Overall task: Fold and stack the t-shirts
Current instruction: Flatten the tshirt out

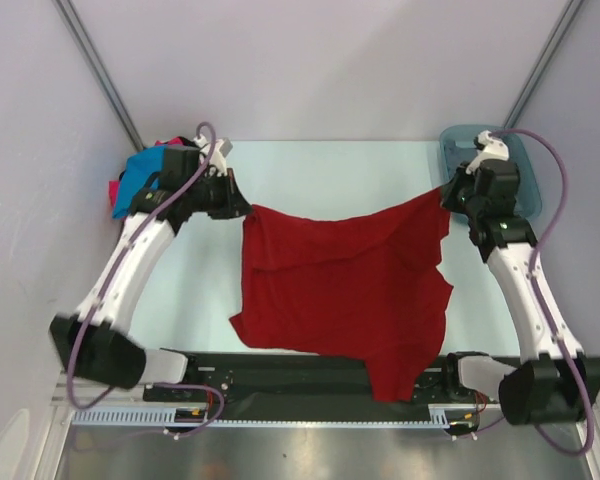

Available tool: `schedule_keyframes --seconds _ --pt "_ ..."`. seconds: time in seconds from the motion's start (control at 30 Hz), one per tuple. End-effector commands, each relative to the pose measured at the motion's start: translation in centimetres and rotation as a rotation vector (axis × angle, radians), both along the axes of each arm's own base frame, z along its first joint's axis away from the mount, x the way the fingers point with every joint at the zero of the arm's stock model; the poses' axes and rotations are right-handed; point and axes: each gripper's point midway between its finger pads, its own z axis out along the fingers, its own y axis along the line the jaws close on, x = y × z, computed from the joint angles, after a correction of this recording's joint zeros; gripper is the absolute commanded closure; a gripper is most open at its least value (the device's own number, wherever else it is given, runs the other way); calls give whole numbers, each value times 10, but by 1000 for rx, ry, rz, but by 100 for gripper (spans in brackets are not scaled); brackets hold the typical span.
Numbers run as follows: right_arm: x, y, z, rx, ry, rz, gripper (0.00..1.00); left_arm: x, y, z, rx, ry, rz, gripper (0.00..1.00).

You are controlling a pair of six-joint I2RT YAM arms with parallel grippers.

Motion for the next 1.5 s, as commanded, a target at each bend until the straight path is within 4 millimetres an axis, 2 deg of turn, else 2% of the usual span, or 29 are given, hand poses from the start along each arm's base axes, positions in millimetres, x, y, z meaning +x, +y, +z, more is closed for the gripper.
schedule_keyframes --seconds 0.0,0.03,0.1,0.13,0.17,0.23,0.27,0.3,0.33,0.37,0.4,0.43,0.47,0.5,0.53,0.57,0.6,0.63,0.67,0.73,0.8,0.83,0.87,0.93,1.0,1.17,1.4,1.43,1.47 --pt "41 13 20 13 -137 13 100 49 2 -19 -4 -55 -55 99" --pt "53 16 3 10 -97 21 100 62 0 -42 3 -6 -74 100" --pt "68 26 1 14 -92 47 100 79 -1 -58 11 31 -84 100" --pt "75 28 -6 12 -75 55 100 85 -1 -67 16 46 -91 100" --pt "84 33 -19 12 -45 70 100 97 -2 -85 20 91 -92 100" --pt "98 40 -18 10 -43 87 100 110 -6 -99 5 109 -102 100" --pt "108 43 -32 8 -10 96 100 121 -8 -110 3 131 -106 100" --pt "113 48 -35 3 1 104 100 127 -10 -117 0 149 -109 100" --pt "122 49 -28 -4 -14 105 100 132 -10 -123 0 165 -114 100" --pt "129 51 -32 -12 -7 108 100 145 -12 -115 -5 141 -117 100" --pt "138 52 -46 -18 25 103 100 152 -11 -136 6 187 -120 100" --pt "148 52 -38 -22 10 98 100 157 -11 -140 13 193 -120 100" --pt "153 52 -41 -28 18 99 100 172 -11 -132 18 162 -117 100" --pt "164 52 -47 -35 31 88 100 179 -7 -146 31 185 -109 100" --pt "167 52 -58 -41 54 90 100 186 -5 -145 18 186 -99 100" --pt "175 50 -51 -48 44 82 100 193 -1 -143 -5 181 -80 100" --pt "182 46 -67 -69 81 66 100 203 10 -143 -26 164 -44 100" --pt "184 45 -71 -74 100 66 100 206 14 -154 -45 196 -25 100" --pt "192 45 -64 -79 86 64 100 212 18 -152 -48 188 -19 100" --pt "201 42 -79 -92 114 49 100 217 30 -162 -36 207 1 100" --pt "211 31 -77 -94 114 1 100 222 45 -167 -28 214 32 99" --pt "214 29 -90 -86 143 -12 100 222 49 -168 -25 216 40 100" --pt "219 20 -84 -84 132 -39 100 225 57 -170 -17 216 54 100" --pt "223 13 -92 -88 148 -64 100 225 59 -173 -6 218 57 100" --pt "228 5 -95 -96 155 -89 100 229 79 -177 -9 221 93 100" --pt "232 -10 -108 -114 179 -138 100 236 94 -184 -15 230 125 100" --pt "236 -8 -130 -84 231 -126 100 247 106 -193 -60 226 152 99" --pt "238 -8 -137 -84 243 -123 100 248 106 -196 -74 238 154 96" --pt "239 -7 -139 -84 248 -121 100 249 108 -196 -80 235 157 86"
